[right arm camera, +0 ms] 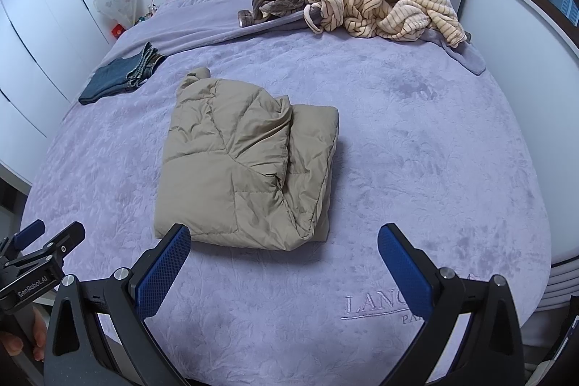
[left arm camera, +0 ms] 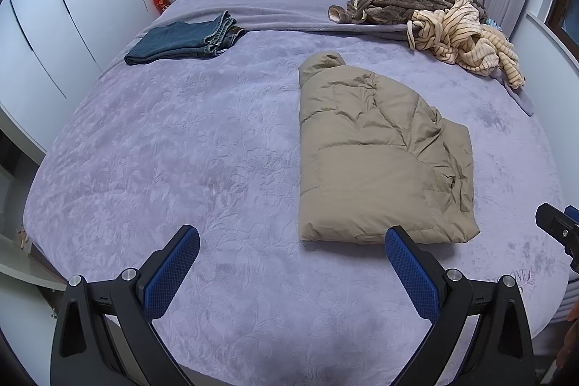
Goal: Fold large clothes
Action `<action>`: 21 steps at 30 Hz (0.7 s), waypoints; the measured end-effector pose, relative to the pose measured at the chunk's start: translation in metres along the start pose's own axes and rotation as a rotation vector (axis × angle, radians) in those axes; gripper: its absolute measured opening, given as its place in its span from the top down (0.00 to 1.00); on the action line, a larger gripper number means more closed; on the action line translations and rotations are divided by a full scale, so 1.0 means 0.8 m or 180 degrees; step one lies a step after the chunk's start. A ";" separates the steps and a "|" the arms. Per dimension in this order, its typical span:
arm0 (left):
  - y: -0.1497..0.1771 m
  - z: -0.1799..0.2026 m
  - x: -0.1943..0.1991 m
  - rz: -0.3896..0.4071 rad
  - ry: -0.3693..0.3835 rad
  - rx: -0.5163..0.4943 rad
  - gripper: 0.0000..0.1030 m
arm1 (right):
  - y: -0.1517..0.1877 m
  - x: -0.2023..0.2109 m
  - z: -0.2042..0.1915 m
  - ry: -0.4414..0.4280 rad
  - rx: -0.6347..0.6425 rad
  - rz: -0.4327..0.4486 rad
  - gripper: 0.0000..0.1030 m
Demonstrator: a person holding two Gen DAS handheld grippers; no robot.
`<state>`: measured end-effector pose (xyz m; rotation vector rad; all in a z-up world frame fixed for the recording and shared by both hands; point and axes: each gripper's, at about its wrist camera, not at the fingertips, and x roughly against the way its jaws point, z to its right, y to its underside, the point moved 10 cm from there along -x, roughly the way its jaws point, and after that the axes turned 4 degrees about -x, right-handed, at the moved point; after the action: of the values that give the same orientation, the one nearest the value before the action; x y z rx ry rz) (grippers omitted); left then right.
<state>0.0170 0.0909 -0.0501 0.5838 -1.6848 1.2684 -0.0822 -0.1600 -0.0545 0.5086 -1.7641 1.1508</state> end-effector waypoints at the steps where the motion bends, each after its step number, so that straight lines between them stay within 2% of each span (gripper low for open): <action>1: 0.001 -0.001 0.000 -0.0002 0.0000 0.0001 0.00 | -0.001 0.000 0.000 0.0000 0.0002 0.0001 0.00; 21: -0.009 -0.006 -0.011 -0.0044 -0.0011 -0.0003 0.00 | -0.003 -0.007 -0.001 -0.0021 0.0020 -0.0030 0.00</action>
<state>0.0286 0.0912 -0.0537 0.5965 -1.6813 1.2574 -0.0775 -0.1608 -0.0579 0.5246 -1.7625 1.1496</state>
